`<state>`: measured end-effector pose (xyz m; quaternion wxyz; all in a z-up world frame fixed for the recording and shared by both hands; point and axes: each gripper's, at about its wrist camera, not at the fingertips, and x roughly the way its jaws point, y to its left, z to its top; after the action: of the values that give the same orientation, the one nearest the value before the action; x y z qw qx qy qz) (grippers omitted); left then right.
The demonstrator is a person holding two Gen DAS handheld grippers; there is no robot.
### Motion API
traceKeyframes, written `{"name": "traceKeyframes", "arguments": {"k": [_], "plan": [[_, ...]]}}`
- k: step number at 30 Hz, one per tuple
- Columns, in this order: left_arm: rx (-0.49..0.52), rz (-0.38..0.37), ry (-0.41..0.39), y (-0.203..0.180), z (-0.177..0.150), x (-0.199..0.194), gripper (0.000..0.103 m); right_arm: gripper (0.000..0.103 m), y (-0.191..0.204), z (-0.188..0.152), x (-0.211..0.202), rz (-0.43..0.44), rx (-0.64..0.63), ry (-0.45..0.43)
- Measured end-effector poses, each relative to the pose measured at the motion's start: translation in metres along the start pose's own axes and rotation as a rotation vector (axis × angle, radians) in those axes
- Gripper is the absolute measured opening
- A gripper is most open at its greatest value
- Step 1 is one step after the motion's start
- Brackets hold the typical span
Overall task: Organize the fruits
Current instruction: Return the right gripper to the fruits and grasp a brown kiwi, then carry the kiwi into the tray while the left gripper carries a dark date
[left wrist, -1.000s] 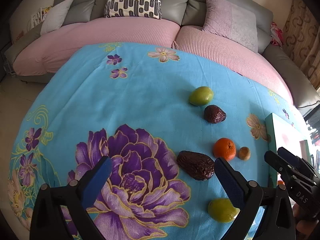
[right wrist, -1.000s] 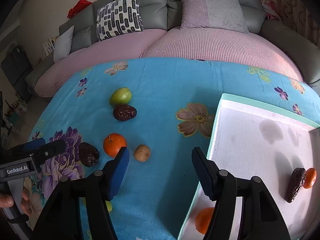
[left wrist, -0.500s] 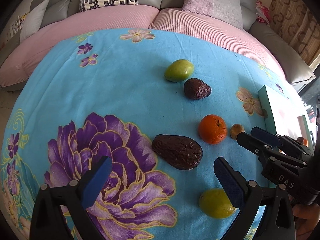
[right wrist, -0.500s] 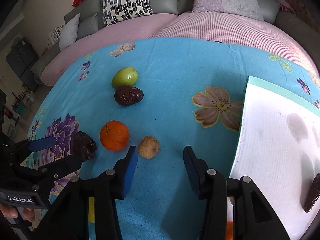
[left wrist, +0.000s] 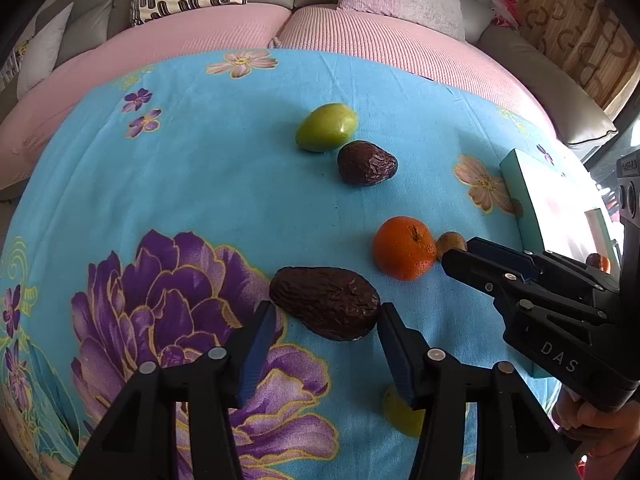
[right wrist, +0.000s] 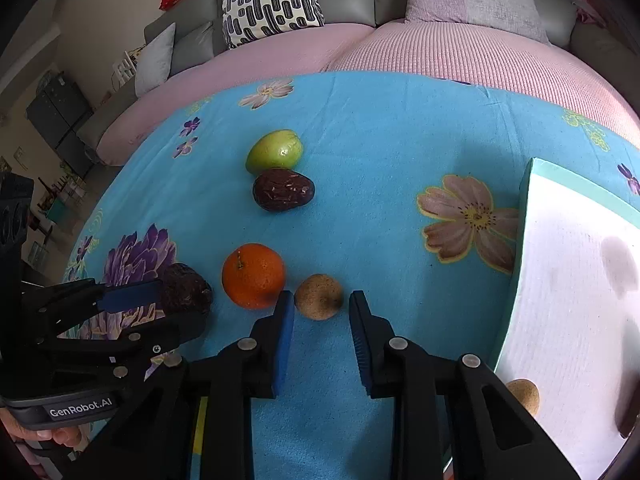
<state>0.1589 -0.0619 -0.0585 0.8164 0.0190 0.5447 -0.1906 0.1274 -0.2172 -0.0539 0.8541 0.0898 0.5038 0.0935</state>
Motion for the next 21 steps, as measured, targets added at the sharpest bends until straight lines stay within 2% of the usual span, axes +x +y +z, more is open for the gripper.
{"name": "traceKeyframes", "arguments": {"k": [1, 2, 11, 15, 21], "plan": [[-0.003, -0.005, -0.005, 0.0, 0.0, -0.001, 0.048, 0.027, 0.001, 0.0, 0.0, 0.0, -0.003, -0.001], [-0.003, -0.004, -0.011, 0.0, 0.0, -0.002, 0.041, 0.026, 0.001, 0.0, 0.0, -0.001, -0.005, -0.003], [-0.016, 0.007, -0.057, 0.004, 0.001, -0.013, 0.04, 0.025, -0.002, -0.001, -0.009, -0.029, -0.009, -0.018], [-0.025, 0.007, -0.092, 0.006, 0.003, -0.023, 0.035, 0.025, -0.007, 0.001, -0.024, -0.054, 0.01, -0.05], [-0.021, 0.007, -0.14, 0.005, 0.004, -0.037, 0.035, 0.025, -0.011, 0.0, -0.053, -0.077, 0.005, -0.106]]}}
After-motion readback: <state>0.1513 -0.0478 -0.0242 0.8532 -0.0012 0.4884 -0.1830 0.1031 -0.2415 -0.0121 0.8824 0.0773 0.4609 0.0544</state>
